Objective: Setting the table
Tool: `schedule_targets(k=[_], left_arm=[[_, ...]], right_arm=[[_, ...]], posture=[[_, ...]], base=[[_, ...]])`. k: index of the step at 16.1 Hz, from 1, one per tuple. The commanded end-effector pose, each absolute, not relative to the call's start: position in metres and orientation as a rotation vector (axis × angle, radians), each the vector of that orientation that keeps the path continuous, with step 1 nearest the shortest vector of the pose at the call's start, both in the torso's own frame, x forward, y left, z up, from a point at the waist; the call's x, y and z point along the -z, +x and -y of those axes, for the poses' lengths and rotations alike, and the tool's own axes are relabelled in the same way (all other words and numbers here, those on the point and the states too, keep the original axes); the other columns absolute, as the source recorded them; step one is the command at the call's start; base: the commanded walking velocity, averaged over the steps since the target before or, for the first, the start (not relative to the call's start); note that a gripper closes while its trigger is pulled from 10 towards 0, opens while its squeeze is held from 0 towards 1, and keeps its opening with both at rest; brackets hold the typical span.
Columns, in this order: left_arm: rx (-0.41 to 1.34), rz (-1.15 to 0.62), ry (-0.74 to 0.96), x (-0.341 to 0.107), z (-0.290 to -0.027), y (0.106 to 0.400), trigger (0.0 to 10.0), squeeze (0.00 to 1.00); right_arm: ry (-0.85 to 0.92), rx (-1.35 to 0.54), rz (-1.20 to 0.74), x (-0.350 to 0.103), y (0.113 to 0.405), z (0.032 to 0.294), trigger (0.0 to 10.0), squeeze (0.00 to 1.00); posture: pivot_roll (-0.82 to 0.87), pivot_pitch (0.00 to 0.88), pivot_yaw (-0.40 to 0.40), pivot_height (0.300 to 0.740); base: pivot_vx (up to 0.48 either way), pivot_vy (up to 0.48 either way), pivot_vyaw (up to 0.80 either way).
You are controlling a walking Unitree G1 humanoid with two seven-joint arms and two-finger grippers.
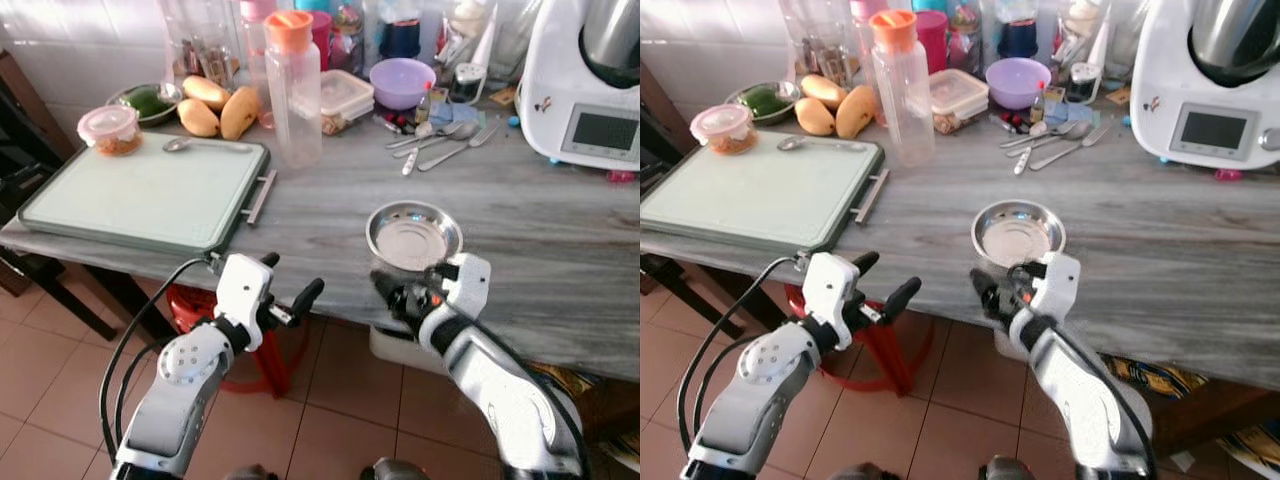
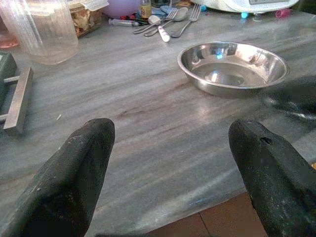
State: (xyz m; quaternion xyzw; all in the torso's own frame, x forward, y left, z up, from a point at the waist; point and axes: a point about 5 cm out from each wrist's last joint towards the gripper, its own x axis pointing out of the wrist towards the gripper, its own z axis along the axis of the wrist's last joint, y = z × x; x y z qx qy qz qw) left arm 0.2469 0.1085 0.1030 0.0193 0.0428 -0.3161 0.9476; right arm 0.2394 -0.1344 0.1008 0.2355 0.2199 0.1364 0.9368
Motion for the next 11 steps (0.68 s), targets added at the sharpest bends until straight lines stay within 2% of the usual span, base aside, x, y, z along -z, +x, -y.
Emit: schedule_targets(k=[1, 4, 7, 10, 11], left_arm=[[0.65, -0.093, 0.055, -0.101, -0.109, 0.246, 10.0, 0.0], [0.654, -0.092, 0.056, -0.101, -0.108, 0.247, 10.0, 0.0], [0.655, -0.091, 0.058, -0.102, -0.109, 0.247, 10.0, 0.0], [0.655, -0.094, 0.058, -0.101, -0.108, 0.247, 10.0, 0.0], [0.654, -0.094, 0.059, -0.101, -0.108, 0.246, 10.0, 0.0]], right_arm=[[0.459, -0.367, -0.406, -0.112, 0.237, 0.125, 10.0, 1.0], [0.408, -0.427, -0.366, -0.121, 0.238, 0.12, 10.0, 1.0], [0.239, -0.44, -0.22, -0.138, 0.252, 0.125, 10.0, 1.0], [0.049, -0.433, -0.125, -0.145, 0.28, 0.14, 10.0, 1.0], [0.04, -0.427, -0.147, -0.141, 0.29, 0.146, 10.0, 1.0]], posture=[[-0.06, 0.0, 0.058, 0.74], [-0.06, 0.0, 0.061, 0.74], [-0.06, 0.0, 0.065, 0.74], [-0.05, 0.0, 0.067, 0.74], [-0.04, 0.0, 0.062, 0.74]], base=[[0.0, 0.0, 0.0], [0.0, 0.0, 0.0], [0.0, 0.0, 0.0], [0.0, 0.0, 0.0], [0.0, 0.0, 0.0]])
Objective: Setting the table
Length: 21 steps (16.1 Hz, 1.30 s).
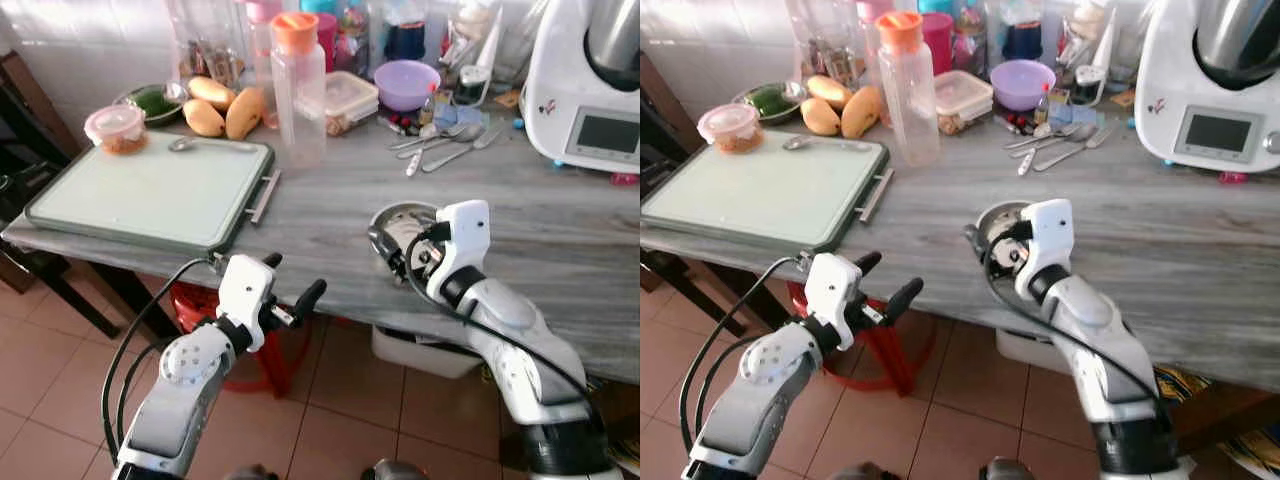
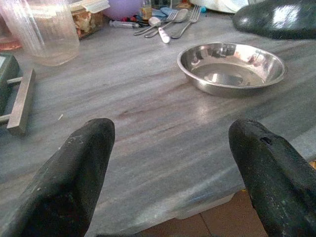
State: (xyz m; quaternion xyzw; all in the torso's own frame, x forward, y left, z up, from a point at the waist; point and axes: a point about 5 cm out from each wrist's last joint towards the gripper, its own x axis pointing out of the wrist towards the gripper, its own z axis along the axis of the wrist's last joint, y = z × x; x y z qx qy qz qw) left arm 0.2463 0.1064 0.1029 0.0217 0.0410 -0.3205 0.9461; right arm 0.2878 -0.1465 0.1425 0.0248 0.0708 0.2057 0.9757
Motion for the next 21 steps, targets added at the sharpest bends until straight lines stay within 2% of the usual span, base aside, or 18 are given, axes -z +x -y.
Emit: schedule_targets(k=[1, 6, 14, 17, 21], left_arm=[[0.653, -0.095, 0.061, -0.102, -0.108, 0.246, 10.0, 0.0], [0.647, -0.102, 0.069, -0.102, -0.11, 0.242, 10.0, 0.0], [0.649, -0.116, 0.085, -0.101, -0.113, 0.241, 10.0, 0.0], [0.655, -0.117, 0.091, -0.101, -0.112, 0.242, 10.0, 0.0], [0.653, -0.119, 0.089, -0.101, -0.111, 0.243, 10.0, 0.0]], right_arm=[[0.024, -0.432, -0.155, -0.138, 0.296, 0.147, 10.0, 1.0], [0.01, -0.547, -0.233, -0.108, 0.309, 0.135, 10.0, 1.0], [0.084, -0.567, -0.251, -0.107, 0.3, 0.132, 10.0, 1.0], [0.059, -0.509, -0.242, -0.109, 0.296, 0.135, 10.0, 1.0], [0.05, -0.347, -0.187, -0.119, 0.312, 0.16, 10.0, 1.0]], posture=[[-0.04, 0.0, 0.059, 0.74], [-0.01, 0.0, 0.058, 0.74], [-0.02, 0.0, 0.068, 0.74], [-0.02, 0.0, 0.068, 0.74], [-0.02, 0.0, 0.064, 0.74]], base=[[0.0, 0.0, 0.0], [0.0, 0.0, 0.0], [0.0, 0.0, 0.0], [0.0, 0.0, 0.0], [0.0, 0.0, 0.0]])
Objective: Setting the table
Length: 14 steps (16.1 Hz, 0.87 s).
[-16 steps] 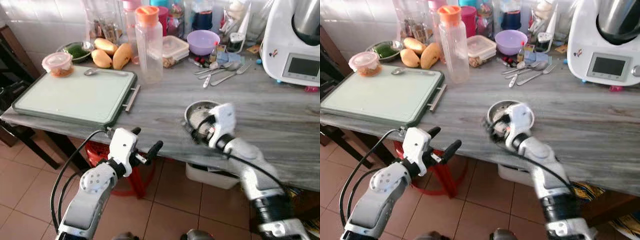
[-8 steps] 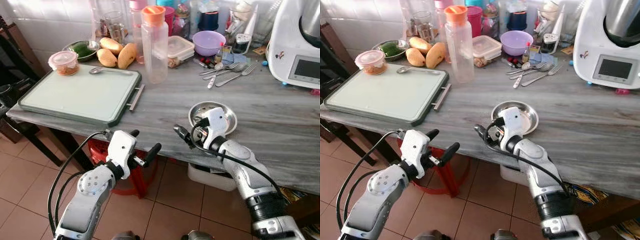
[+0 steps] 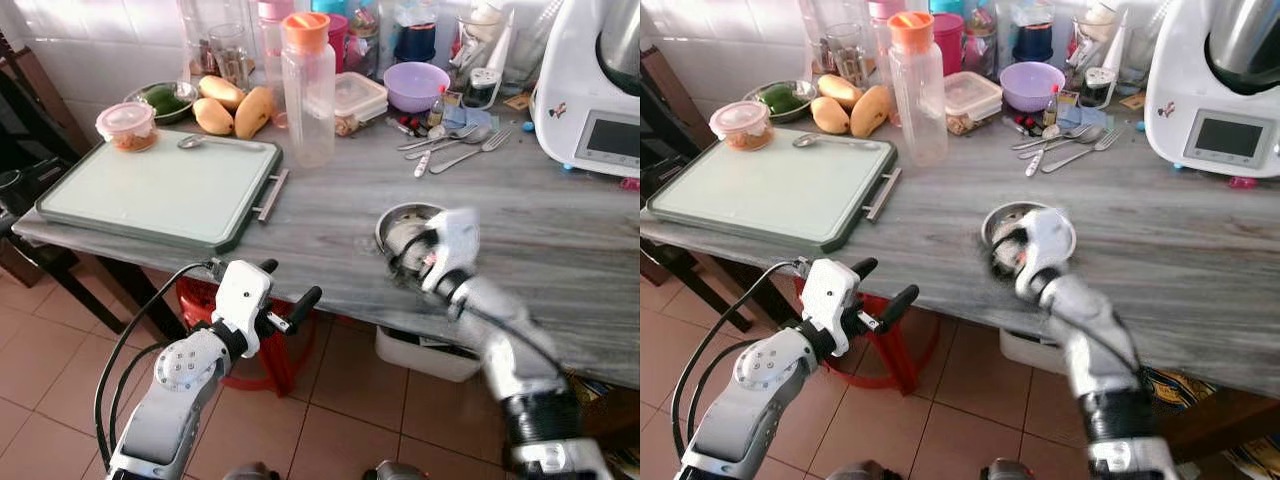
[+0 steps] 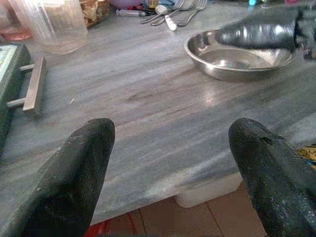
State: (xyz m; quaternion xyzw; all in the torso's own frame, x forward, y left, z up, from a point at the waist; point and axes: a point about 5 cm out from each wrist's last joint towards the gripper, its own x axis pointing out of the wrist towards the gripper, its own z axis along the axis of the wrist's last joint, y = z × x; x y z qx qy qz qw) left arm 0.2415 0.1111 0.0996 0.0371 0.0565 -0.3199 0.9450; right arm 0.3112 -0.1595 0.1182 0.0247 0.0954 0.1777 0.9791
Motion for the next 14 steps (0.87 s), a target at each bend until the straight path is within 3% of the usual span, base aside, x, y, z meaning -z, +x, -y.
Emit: schedule_targets(k=[1, 3, 7, 14], left_arm=[[0.651, -0.12, 0.089, -0.1, -0.111, 0.243, 10.0, 0.0], [0.652, -0.122, 0.089, -0.1, -0.111, 0.243, 10.0, 0.0], [0.649, -0.128, 0.091, -0.1, -0.112, 0.242, 10.0, 0.0], [0.656, -0.128, 0.094, -0.099, -0.11, 0.243, 10.0, 0.0]], right_arm=[[0.045, -0.333, -0.188, -0.121, 0.318, 0.164, 10.0, 1.0], [0.043, -0.322, -0.238, -0.118, 0.323, 0.167, 10.0, 1.0], [0.063, -0.377, -0.398, -0.101, 0.318, 0.162, 10.0, 0.87], [0.144, -0.441, -0.446, -0.107, 0.303, 0.149, 10.0, 0.87]], posture=[[-0.02, 0.0, 0.062, 0.74], [-0.02, 0.0, 0.06, 0.74], [-0.01, 0.0, 0.057, 0.74], [-0.02, 0.0, 0.058, 0.74]], base=[[0.0, 0.0, 0.0], [0.0, 0.0, 0.0], [0.0, 0.0, 0.0], [0.0, 0.0, 0.0]])
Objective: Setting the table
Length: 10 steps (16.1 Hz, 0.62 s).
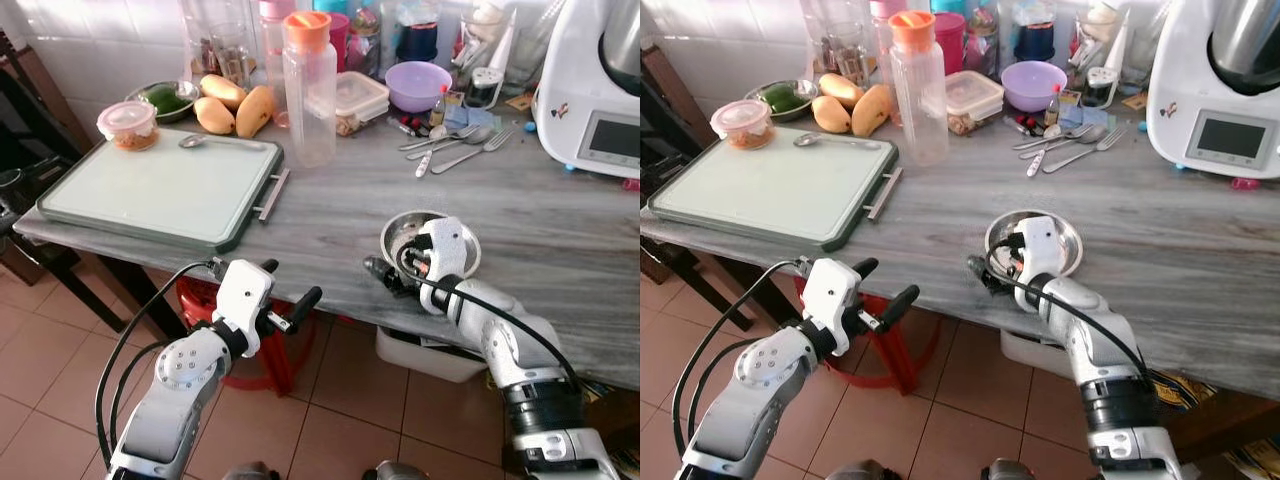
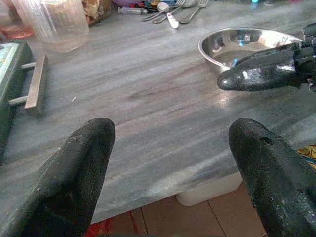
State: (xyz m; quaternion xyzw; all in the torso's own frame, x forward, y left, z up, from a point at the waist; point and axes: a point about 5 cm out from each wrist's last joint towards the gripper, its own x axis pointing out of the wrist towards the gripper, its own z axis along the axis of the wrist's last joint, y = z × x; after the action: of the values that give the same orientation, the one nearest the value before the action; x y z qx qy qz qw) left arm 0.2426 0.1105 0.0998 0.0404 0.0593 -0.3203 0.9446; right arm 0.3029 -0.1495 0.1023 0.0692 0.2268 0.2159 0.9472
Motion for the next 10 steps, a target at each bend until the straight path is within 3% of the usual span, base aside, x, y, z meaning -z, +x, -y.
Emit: schedule_targets(k=[1, 10], left_arm=[[0.657, -0.127, 0.094, -0.099, -0.11, 0.243, 10.0, 0.0], [0.665, -0.134, 0.088, -0.097, -0.107, 0.243, 10.0, 0.0]], right_arm=[[0.151, -0.453, -0.444, -0.109, 0.302, 0.147, 10.0, 0.86], [0.238, -0.519, -0.505, -0.116, 0.284, 0.133, 10.0, 0.86]], posture=[[-0.03, 0.0, 0.059, 0.74], [-0.04, 0.0, 0.056, 0.74]], base=[[0.0, 0.0, 0.0], [0.0, 0.0, 0.0]])
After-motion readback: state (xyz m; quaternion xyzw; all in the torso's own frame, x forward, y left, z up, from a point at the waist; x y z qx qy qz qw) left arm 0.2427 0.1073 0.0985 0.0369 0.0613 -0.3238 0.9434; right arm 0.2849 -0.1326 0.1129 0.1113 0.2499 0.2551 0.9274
